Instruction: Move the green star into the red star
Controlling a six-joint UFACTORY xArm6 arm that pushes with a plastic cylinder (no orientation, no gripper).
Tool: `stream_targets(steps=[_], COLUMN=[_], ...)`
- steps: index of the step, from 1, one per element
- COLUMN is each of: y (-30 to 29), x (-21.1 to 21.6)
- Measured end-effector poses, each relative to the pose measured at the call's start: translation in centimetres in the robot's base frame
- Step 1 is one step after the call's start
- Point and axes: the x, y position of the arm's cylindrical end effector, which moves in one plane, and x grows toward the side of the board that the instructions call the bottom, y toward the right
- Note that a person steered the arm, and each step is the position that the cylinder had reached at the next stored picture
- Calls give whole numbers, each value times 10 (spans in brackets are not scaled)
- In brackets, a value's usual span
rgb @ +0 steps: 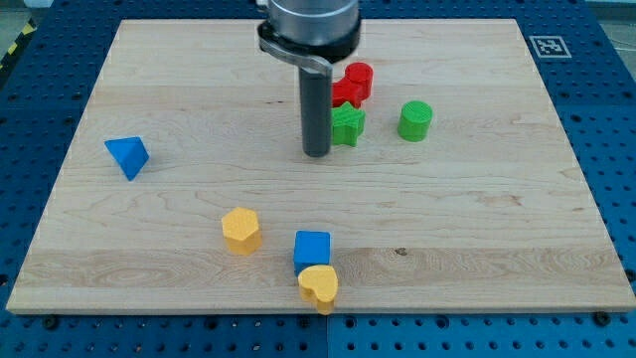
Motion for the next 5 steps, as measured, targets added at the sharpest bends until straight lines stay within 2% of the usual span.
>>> stream_targets(steps=[1,2,3,4,5], y=[40,57,49,24,19], x=[10,14,13,-5,-46])
